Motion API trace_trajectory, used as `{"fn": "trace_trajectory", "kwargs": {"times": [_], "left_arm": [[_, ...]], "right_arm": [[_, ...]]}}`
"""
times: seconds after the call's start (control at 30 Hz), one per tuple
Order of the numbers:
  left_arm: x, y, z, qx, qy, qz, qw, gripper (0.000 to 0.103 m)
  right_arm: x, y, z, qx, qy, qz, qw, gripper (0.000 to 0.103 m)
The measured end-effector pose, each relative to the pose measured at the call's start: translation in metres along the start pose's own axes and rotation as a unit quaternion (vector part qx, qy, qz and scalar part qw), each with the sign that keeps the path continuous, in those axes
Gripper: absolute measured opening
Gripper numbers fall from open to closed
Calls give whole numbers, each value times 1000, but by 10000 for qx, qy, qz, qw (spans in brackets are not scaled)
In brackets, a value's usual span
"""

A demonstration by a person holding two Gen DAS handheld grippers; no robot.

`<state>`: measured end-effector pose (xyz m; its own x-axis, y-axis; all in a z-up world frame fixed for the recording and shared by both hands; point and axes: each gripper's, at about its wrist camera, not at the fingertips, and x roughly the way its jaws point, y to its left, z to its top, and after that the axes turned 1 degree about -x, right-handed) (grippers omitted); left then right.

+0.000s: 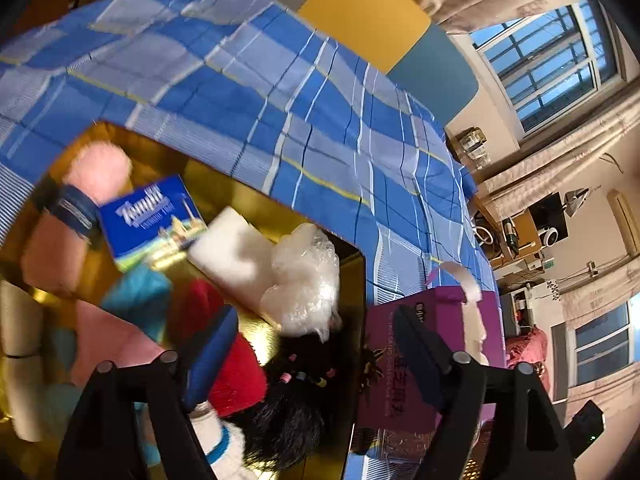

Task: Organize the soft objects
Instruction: 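Carry the white plastic bag into the gold tray and open the left gripper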

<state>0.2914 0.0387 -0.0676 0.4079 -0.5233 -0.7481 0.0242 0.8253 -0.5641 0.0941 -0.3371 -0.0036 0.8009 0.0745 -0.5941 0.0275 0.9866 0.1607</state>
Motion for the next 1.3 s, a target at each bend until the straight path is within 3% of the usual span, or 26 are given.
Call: {"fn": "trace_trajectory", "kwargs": {"times": [0.17,0.37,0.57,0.7,0.8,0.87,0.97,1.13,1.3], "left_arm": [[-48,1,-7,244,-594,180,9978,81],[-103,22,-27,153,-1018,429,9938,79],[-147,43,-50,200,-1377,928,9859,79],[-168,50,-67,335,-1562,1235,9794,79],[-177,56,-80,356,-1618,1388,9764,79],[-183,61,-90,338,-1623,1405,9761,79],[-188,65,-100,335,-1622,1536,9742,79],[-200,71,-115,382,-1683,1798,9684,79],[-211,72,-127,515,-1864,2221,9557,79]], "right_arm": [[-10,23,5,-38,-81,314,9995,22],[-16,70,9,-333,-127,819,9960,22],[-14,140,9,-993,-99,1588,9823,22],[-2,193,0,-1686,186,2184,9610,22],[14,235,-16,-2343,521,2573,9360,22],[30,264,-29,-2771,916,2924,9107,22],[56,290,-45,-3158,1380,3166,8837,22],[97,312,-52,-3280,1986,3347,8608,22],[126,325,-57,-3292,2480,3529,8400,24]]}}
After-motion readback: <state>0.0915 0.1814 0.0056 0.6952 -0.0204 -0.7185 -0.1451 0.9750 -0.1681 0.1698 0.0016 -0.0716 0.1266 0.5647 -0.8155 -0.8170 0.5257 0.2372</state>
